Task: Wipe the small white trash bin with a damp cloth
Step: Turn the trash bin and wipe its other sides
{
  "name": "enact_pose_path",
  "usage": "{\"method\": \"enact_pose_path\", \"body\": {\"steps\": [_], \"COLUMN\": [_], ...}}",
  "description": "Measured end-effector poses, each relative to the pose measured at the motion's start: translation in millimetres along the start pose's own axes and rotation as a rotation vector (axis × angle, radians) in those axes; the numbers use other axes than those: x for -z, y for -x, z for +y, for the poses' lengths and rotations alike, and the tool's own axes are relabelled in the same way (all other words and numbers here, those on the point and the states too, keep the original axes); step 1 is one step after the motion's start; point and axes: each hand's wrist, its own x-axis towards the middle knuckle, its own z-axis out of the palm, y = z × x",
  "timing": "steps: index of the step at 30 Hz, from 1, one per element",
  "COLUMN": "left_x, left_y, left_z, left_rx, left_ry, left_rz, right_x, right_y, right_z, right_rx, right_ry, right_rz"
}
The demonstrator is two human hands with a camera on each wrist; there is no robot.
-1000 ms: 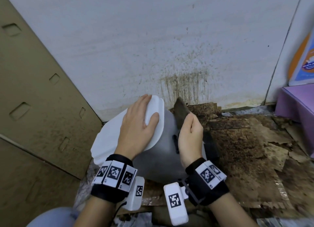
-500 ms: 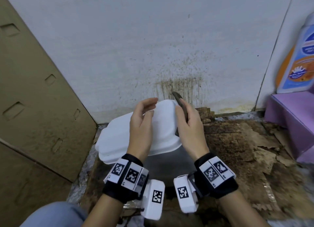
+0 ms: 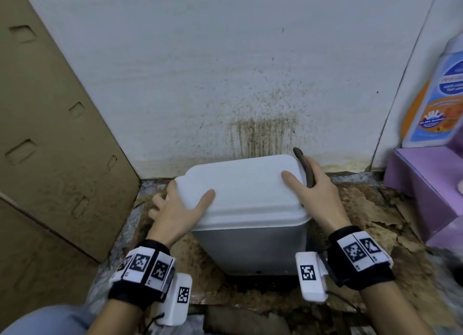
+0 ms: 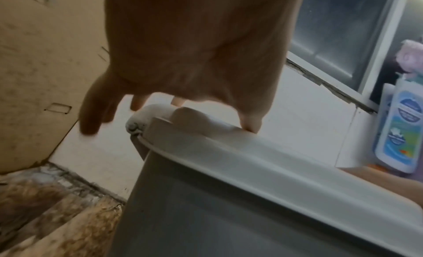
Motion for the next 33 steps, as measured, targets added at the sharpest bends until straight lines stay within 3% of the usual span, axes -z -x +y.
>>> {"method": "enact_pose_path", "body": {"steps": [4,10,14,20,23,28,33], "left_x": [-7,-16,-19,-7,2,-5,-26], "left_y": [8,15,11,-10,-29,-41,-36], "left_z": [5,17,22,25,29,27,32], "left_rx": [0.014,-0.014,-0.032,-0.128,-0.192,-0.253,-0.2], "left_ry": [0.114,0.159,0.154,0.143,0.124,0.126,0.245], "left_rz": [-0.084,-0.086,-0.087,-0.075,-0.138,-0.171,-0.101], "right_x": [9,28,30,11,-7,-51,-42], "right_y": [0,0,9,32,51,81,67], "right_z": [6,18,18,22,19,15,17], "right_rx": [-0.009,-0.075,-0.07,-0.129,-0.173,-0.183,-0.191], "right_ry": [0.026,0.135,0.086,-0.007,-0.066,-0.109,-0.171], "right_rz": [-0.002,0.013,0.065,0.278,0.365,0.385,0.378]}}
